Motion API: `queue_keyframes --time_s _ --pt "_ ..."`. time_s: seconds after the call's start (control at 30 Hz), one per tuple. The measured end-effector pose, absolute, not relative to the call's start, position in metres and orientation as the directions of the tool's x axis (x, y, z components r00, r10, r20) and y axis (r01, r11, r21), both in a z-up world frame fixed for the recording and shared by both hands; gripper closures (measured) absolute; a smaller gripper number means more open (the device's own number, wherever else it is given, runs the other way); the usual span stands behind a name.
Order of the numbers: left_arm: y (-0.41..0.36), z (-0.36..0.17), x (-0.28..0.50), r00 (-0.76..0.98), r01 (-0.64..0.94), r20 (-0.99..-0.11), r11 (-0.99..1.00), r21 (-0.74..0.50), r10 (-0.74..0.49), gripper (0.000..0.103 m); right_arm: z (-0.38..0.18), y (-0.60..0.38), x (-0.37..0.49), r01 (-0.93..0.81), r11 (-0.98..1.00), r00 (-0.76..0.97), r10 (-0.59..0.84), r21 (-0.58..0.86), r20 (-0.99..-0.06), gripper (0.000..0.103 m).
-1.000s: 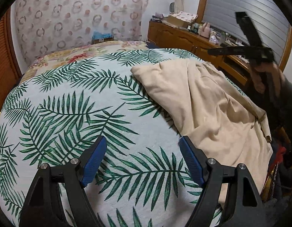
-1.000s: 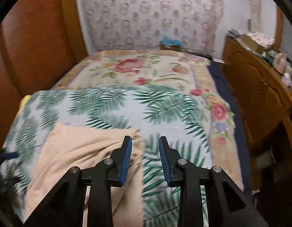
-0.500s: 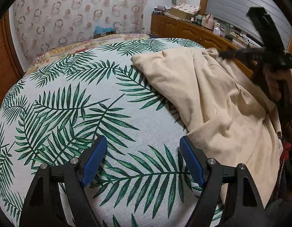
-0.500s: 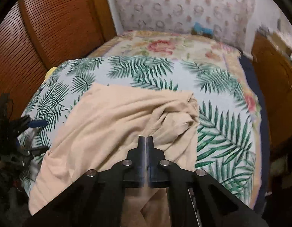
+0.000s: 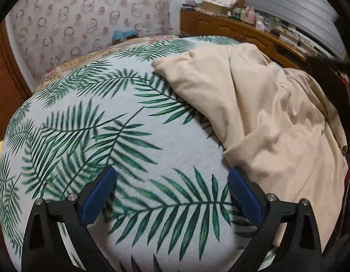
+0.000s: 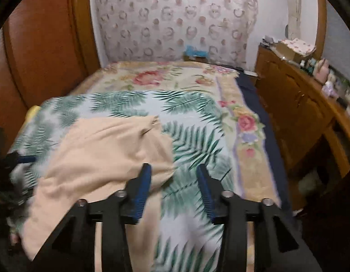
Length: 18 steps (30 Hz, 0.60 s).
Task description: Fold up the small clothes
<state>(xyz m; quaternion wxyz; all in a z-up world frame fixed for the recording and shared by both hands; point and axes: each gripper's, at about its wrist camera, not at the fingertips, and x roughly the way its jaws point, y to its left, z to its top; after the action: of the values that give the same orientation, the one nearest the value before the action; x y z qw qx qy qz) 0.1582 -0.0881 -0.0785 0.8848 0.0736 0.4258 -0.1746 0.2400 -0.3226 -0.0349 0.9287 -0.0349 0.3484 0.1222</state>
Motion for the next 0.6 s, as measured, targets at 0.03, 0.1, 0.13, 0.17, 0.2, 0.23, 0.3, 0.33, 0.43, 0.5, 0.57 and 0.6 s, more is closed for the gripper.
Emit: queue_keyframes --time_s 0.03,0.1,0.13,0.17,0.2,0.23,0.3,0.33,0.43,0.5,0.57,0.6 --pt "-0.086 -0.075 0.152 0.585 0.367 -0.767 0.93 -0.039 -0.263 0.003 -0.038 -0.323 0.229 -0.261 0.965 0.723 0.216 0.031 -0.656 0.057" --pt "-0.082 -0.067 0.14 0.594 0.37 -0.746 0.926 -0.079 -0.301 0.006 -0.043 -0.328 0.204 -0.279 0.959 0.704 0.244 0.056 -0.666 0.057" --pt "-0.081 -0.062 0.13 0.597 0.38 -0.734 0.92 -0.098 -0.325 0.011 -0.049 -0.328 0.193 -0.286 0.956 0.694 0.258 0.072 -0.672 0.057" --pt "-0.082 -0.059 0.123 0.596 0.39 -0.729 0.915 -0.105 -0.337 0.017 -0.053 -0.328 0.184 -0.292 0.953 0.685 0.271 0.087 -0.677 0.057" --pt "-0.085 -0.055 0.112 0.594 0.401 -0.725 0.91 -0.109 -0.349 0.019 -0.059 -0.328 0.174 -0.297 0.949 0.677 0.286 0.104 -0.678 0.057" --pt "-0.086 -0.053 0.103 0.593 0.412 -0.719 0.904 -0.116 -0.362 0.025 -0.063 -0.328 0.164 -0.304 0.946 0.67 0.297 0.113 -0.68 0.057" --pt "-0.091 -0.05 0.089 0.581 0.433 -0.714 0.891 -0.136 -0.391 0.032 -0.074 -0.328 0.148 -0.311 0.945 0.662 0.294 0.104 -0.689 0.057" --pt "-0.094 -0.049 0.078 0.569 0.447 -0.711 0.881 -0.154 -0.413 0.035 -0.079 -0.328 0.142 -0.307 0.947 0.663 0.286 0.097 -0.692 0.057" --pt "-0.105 -0.051 0.059 0.526 0.482 -0.722 0.857 -0.182 -0.45 0.04 -0.091 -0.333 0.129 -0.292 0.949 0.656 0.287 0.115 -0.698 0.057" --pt "-0.112 -0.054 0.051 0.508 0.492 -0.733 0.851 -0.184 -0.452 0.041 -0.091 -0.338 0.123 -0.314 0.936 0.641 0.332 0.158 -0.692 0.088" --pt "-0.118 -0.059 0.042 0.474 0.509 -0.75 0.839 -0.194 -0.461 0.046 -0.087 -0.339 0.113 -0.341 0.925 0.642 0.358 0.166 -0.678 0.101" --pt "-0.121 -0.059 0.039 0.467 0.514 -0.753 0.835 -0.196 -0.464 0.046 -0.083 -0.342 0.107 -0.349 0.923 0.65 0.362 0.161 -0.668 0.101"
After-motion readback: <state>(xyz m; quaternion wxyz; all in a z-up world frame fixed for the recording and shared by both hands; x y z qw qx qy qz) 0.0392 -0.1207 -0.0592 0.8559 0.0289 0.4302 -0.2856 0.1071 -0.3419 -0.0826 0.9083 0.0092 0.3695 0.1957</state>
